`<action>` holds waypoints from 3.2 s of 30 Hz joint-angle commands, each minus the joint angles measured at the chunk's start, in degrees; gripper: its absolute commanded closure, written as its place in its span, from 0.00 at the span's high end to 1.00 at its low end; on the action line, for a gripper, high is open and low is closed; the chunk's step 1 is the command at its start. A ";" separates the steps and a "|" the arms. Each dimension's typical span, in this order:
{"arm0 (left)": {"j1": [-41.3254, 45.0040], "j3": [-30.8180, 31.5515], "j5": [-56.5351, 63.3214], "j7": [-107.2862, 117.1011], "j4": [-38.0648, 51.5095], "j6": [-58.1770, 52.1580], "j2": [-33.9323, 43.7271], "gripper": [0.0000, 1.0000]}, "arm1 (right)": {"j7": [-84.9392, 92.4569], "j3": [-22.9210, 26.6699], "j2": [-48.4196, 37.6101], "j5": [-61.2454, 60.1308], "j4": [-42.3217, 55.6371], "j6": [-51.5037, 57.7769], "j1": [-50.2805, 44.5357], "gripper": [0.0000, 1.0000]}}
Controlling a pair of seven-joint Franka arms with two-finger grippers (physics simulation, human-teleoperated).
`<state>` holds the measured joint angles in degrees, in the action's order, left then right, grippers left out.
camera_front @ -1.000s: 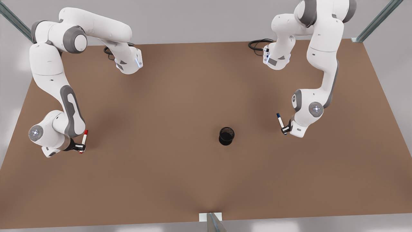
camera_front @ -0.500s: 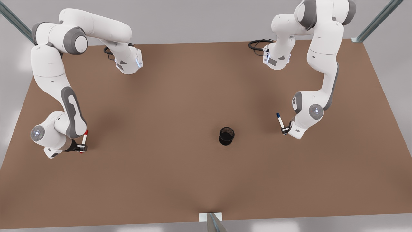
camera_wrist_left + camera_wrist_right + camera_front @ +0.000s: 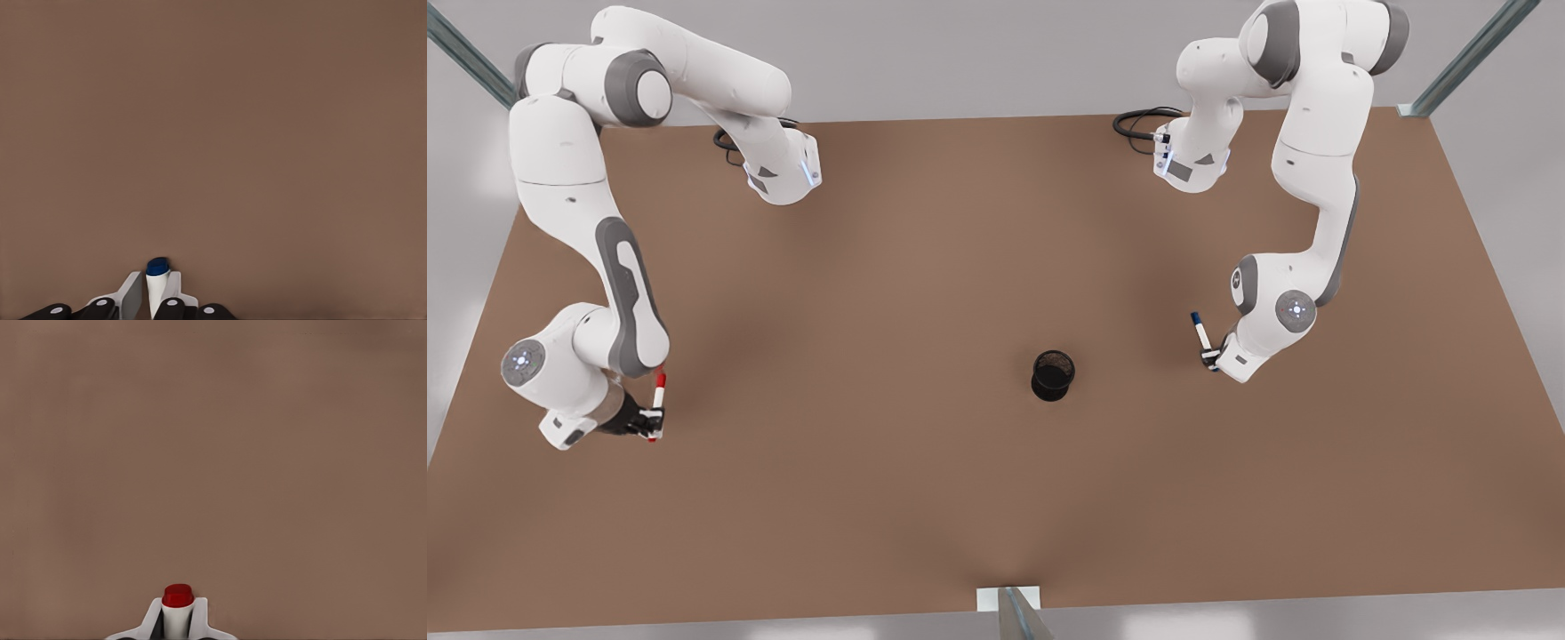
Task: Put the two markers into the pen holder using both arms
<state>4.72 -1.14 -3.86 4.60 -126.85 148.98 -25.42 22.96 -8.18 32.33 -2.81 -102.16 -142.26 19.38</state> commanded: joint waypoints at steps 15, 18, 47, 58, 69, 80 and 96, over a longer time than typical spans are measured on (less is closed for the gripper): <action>-0.06 0.00 -0.27 -4.60 0.11 -0.01 -0.50 0.30 | -33.16 -19.51 3.09 0.96 19.54 -31.93 -35.28 0.21; -0.06 0.00 -0.36 -4.60 0.20 0.08 -0.85 0.30 | -33.24 -10.30 11.78 0.88 34.90 -35.63 -49.24 0.21; -0.85 -0.09 -0.36 -4.33 2.13 -4.84 1.87 0.21 | -33.33 4.13 28.23 15.03 33.88 -58.21 -64.73 0.21; -0.23 0.26 -0.36 -2.75 2.04 -6.16 2.75 0.21 | -33.16 4.57 17.95 14.94 16.73 -59.27 -64.55 0.21; -0.06 0.44 -0.44 -2.49 2.22 -6.25 3.36 0.21 | -26.92 4.84 17.60 15.20 12.51 -59.27 -64.12 0.21; -0.85 1.67 -6.05 -15.56 19.00 -32.52 13.03 0.21 | -36.05 -9.12 -9.29 12.31 10.30 -1.42 -36.11 1.00; 14.53 12.30 -39.99 -91.78 25.51 7.99 5.21 0.21 | -24.45 7.74 -19.67 1.05 18.84 44.97 -23.95 1.00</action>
<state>18.56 11.09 -36.71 -33.89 -100.83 141.53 -20.05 -5.46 -0.48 12.62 -0.19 -83.50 -104.70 -4.45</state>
